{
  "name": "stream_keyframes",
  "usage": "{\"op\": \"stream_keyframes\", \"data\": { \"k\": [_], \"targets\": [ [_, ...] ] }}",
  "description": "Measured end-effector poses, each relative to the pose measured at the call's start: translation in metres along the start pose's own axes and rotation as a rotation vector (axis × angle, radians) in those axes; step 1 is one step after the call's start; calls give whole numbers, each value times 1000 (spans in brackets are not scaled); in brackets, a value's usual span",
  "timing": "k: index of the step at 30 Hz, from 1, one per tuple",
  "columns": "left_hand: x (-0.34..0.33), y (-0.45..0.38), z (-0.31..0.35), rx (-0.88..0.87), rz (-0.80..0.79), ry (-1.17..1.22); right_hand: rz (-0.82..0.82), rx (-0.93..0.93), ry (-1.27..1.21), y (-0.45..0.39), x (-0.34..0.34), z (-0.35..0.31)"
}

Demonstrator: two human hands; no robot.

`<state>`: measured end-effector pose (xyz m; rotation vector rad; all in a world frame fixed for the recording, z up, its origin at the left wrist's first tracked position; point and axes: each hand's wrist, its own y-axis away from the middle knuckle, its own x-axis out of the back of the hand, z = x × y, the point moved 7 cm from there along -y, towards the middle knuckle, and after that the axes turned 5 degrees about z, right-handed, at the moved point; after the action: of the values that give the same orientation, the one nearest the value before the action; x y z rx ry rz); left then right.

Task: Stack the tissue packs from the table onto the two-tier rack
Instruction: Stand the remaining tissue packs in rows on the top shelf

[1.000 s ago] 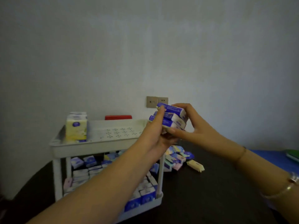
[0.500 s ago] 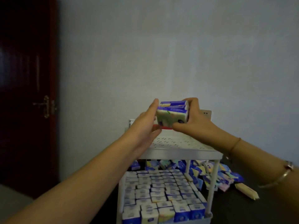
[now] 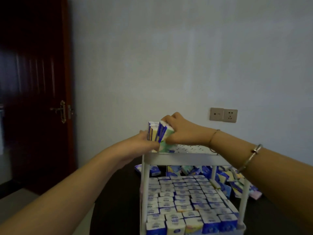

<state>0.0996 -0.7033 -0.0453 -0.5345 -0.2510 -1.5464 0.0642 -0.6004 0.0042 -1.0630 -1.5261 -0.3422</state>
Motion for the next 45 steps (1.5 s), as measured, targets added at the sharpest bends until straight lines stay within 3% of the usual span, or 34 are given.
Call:
{"op": "stream_keyframes", "data": {
  "k": [3, 8, 14, 19, 24, 28, 31, 35, 42, 45],
  "targets": [
    [-12, -2, -2, 10, -71, 3, -63, -1, 81, 1, -15, -2],
    [-15, -4, -4, 25, -66, -1, -163, -107, -134, 9, -24, 8],
    [-13, -4, -5, 40, 7, -43, -136, -176, -585, 15, -26, 12],
    [-4, 12, 15, 3, 135, -166, -75, -212, -540, 22, -20, 28],
    [-6, 23, 47, -112, 341, -275, 78, -179, -460, 50, 10, 52],
    [-39, 26, 85, -269, 424, -305, 368, -185, -441, 89, 54, 95],
    [-83, 26, 119, -449, 381, -308, 564, -270, -488, 127, 79, 144],
    [-165, 16, 142, -506, 196, -225, 692, -393, -504, 183, 90, 215],
    [-313, -19, 116, -475, -145, -238, 624, -607, -452, 256, 60, 322],
    [-363, -51, 80, -337, -208, -257, 573, -668, -398, 267, 40, 359]
  ]
}}
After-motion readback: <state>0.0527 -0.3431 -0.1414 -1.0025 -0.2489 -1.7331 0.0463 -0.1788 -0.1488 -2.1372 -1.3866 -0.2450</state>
